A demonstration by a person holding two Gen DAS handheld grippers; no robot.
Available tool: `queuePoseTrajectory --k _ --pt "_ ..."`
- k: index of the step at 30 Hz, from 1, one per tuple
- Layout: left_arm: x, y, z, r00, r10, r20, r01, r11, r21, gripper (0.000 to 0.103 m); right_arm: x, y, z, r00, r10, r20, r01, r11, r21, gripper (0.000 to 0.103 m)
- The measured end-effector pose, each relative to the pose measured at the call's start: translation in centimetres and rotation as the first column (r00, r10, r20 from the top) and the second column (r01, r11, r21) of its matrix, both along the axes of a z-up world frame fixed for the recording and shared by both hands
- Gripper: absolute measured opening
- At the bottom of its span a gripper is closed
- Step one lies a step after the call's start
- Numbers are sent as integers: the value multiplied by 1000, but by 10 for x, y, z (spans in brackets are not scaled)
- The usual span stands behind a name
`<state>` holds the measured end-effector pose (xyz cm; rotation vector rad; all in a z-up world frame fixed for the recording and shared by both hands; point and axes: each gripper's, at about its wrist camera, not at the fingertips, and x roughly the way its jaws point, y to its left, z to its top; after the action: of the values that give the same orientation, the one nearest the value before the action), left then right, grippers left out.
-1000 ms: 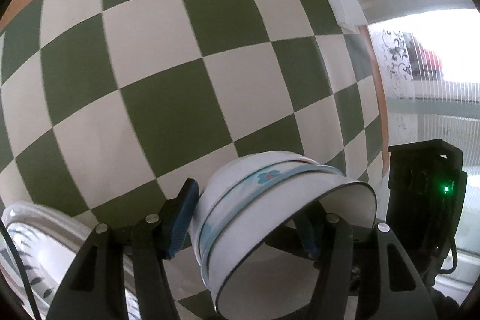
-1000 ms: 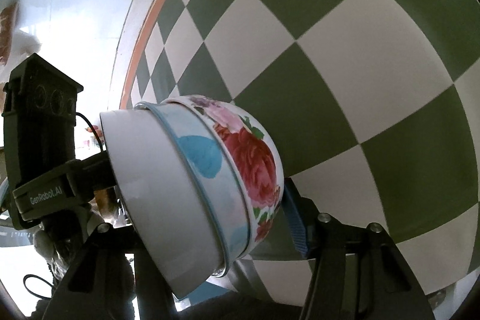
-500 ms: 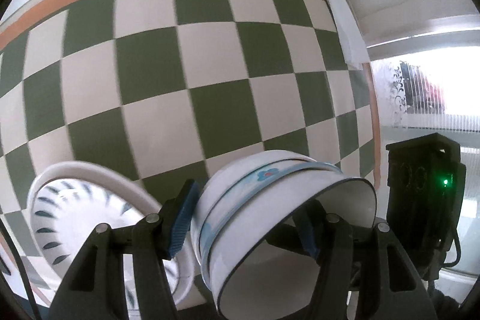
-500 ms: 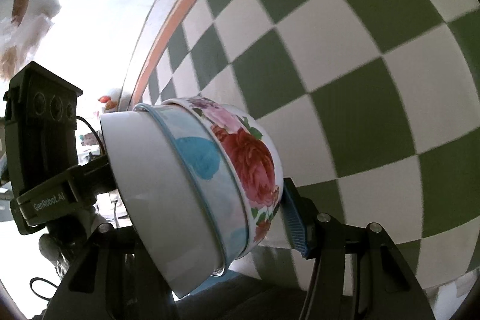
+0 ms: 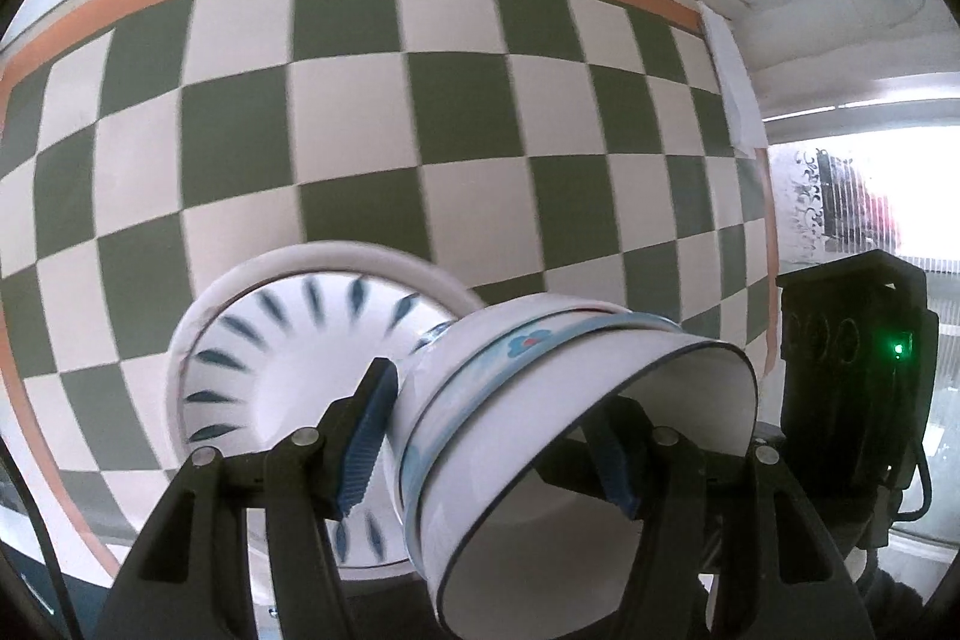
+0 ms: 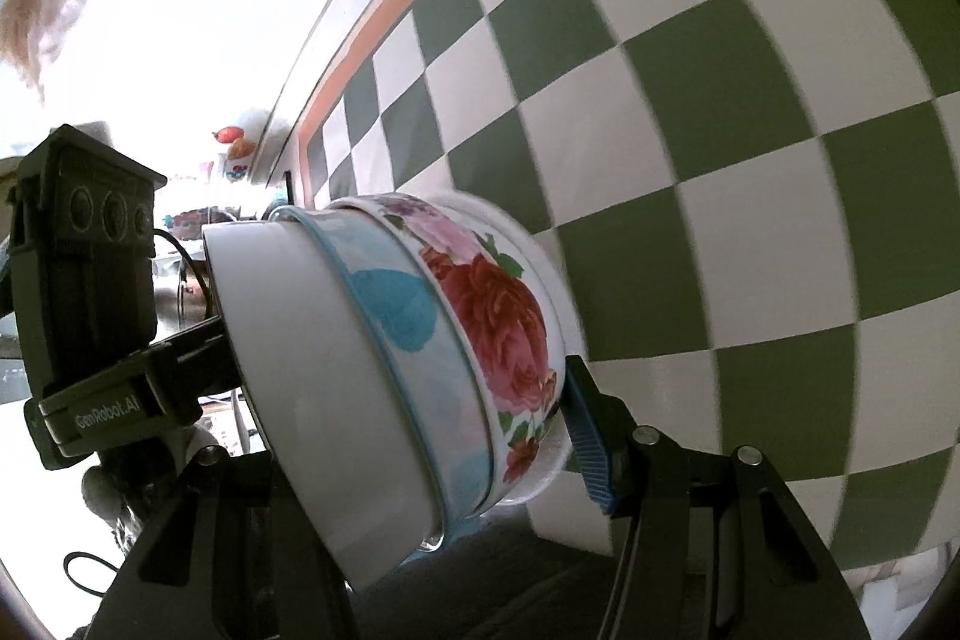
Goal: Organize plates and bowls
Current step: 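Carry the bowl stack over the leaf-pattern plate and lower it onto it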
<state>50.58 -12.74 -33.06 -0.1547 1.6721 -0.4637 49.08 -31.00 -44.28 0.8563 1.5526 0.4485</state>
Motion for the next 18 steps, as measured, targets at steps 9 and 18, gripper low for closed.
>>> queuePoseTrajectory --k 9,18 --pt "-4 48 -16 998 67 -19 -67 998 -7 58 -3 47 -11 998 52 -21 -52 999 8 56" --pt "-4 78 -33 992 117 -46 -118 993 2 58 9 87 -30 995 93 -40 -94 996 -11 56"
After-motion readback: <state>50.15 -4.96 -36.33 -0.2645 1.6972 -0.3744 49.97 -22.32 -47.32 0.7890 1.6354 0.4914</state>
